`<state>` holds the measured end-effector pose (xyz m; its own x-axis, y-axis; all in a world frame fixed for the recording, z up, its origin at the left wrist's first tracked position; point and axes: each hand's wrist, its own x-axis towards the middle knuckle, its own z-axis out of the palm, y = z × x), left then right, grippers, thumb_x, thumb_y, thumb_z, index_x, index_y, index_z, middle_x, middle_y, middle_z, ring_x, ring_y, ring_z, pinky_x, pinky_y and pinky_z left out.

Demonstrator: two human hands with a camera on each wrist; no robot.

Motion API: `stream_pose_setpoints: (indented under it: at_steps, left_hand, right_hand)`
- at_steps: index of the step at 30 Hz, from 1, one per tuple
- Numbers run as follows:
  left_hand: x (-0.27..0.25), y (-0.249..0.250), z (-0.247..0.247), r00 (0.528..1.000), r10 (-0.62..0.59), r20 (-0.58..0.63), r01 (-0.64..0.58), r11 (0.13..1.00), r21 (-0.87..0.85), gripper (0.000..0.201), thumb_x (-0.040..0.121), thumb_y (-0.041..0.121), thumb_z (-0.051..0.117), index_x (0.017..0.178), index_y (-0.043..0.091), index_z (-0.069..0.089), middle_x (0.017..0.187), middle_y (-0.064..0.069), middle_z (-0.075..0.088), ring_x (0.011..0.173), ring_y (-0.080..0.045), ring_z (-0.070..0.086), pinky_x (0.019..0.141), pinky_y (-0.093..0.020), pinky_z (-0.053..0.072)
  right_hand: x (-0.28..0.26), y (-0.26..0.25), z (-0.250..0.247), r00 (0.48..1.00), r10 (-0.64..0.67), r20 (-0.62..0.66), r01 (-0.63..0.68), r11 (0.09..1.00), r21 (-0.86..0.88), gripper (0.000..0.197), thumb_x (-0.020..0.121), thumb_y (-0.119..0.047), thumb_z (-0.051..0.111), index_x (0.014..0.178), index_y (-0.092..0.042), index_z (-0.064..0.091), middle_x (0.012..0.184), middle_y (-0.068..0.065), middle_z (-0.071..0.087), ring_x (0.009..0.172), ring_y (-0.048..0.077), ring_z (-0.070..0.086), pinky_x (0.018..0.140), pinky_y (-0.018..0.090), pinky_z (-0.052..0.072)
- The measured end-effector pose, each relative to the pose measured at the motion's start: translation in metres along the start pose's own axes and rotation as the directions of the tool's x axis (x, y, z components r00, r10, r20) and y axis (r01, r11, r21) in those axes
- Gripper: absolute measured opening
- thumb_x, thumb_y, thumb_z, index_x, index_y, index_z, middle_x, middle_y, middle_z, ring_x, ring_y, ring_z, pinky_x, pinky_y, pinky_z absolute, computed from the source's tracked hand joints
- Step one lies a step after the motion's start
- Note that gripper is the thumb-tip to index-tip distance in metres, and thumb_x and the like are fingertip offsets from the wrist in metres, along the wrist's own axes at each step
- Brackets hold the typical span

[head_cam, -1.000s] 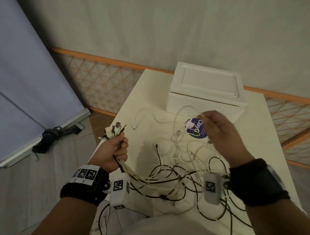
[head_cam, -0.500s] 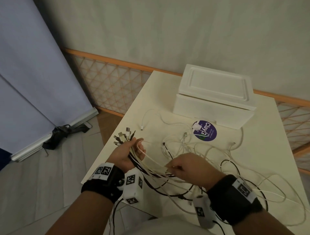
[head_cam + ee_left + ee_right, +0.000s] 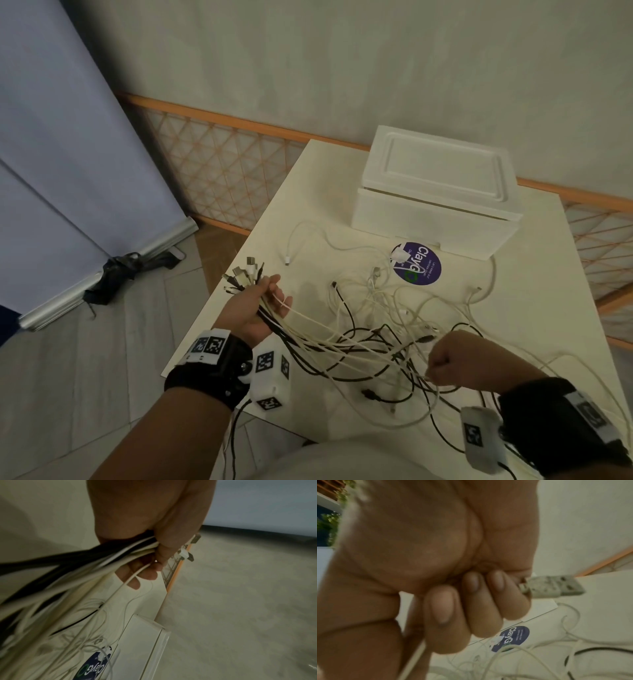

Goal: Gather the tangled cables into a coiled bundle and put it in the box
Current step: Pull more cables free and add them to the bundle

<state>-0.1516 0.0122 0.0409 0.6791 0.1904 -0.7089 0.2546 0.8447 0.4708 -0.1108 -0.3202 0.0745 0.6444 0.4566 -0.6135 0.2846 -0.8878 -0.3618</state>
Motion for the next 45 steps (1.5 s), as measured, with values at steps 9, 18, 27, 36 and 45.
stream_pose_setpoints:
  at_steps: [9,18,27,36,45]
  left_hand:
    - [0.004,0.003,0.002,0.986,0.138,0.098,-0.139,0.990,-0.002,0.032,0.101,0.031,0.040,0.073,0.017,0.045,0.044,0.008,0.038,0.033,-0.004,0.032,0.039,-0.014,0.034]
    - [-0.017,-0.011,0.021,0.974,0.111,0.196,-0.130,0.988,0.087,0.035,0.092,0.026,0.055,0.059,0.020,0.043,0.045,0.007,0.030,0.034,-0.004,0.026,0.034,-0.017,0.025]
    - [-0.026,-0.019,0.028,0.972,0.063,0.227,-0.089,0.991,0.103,0.032,0.096,0.029,0.052,0.066,0.021,0.043,0.043,0.007,0.031,0.036,-0.006,0.032,0.037,-0.016,0.029]
    - [-0.015,0.011,0.001,0.983,0.144,0.114,-0.141,0.989,-0.034,0.042,0.096,0.031,0.050,0.059,0.020,0.032,0.042,0.008,0.025,0.031,-0.005,0.023,0.033,-0.016,0.020]
    - [0.012,0.009,-0.021,1.000,0.015,0.010,-0.015,1.000,0.005,0.046,0.097,0.031,0.049,0.058,0.020,0.028,0.041,0.007,0.023,0.029,-0.007,0.022,0.031,-0.017,0.018]
  right_hand:
    - [0.010,0.015,-0.004,0.995,0.098,0.016,-0.097,0.994,-0.053,0.028,0.076,-0.031,0.067,0.049,-0.035,0.063,0.054,-0.014,0.060,0.056,-0.003,0.053,0.062,0.017,0.045]
    - [0.028,-0.060,-0.014,0.797,-0.408,-0.446,0.406,0.908,-0.106,0.054,0.077,-0.047,0.062,0.127,-0.025,0.057,0.122,-0.007,0.059,0.117,0.014,0.053,0.099,0.020,0.032]
    - [0.056,-0.109,0.034,0.930,-0.321,0.180,0.337,0.939,-0.070,0.020,0.079,-0.024,0.067,0.094,-0.012,0.059,0.090,0.005,0.060,0.081,0.020,0.056,0.070,0.030,0.041]
    - [0.040,-0.059,0.026,0.944,-0.329,0.024,0.323,0.907,-0.269,0.032,0.081,-0.057,0.056,0.088,-0.026,0.053,0.078,-0.010,0.054,0.077,0.015,0.055,0.066,0.029,0.040]
    - [0.043,-0.007,0.033,0.985,-0.141,0.096,0.152,0.981,-0.123,0.050,0.070,-0.064,0.061,0.097,-0.021,0.059,0.100,-0.001,0.058,0.094,0.018,0.056,0.084,0.035,0.047]
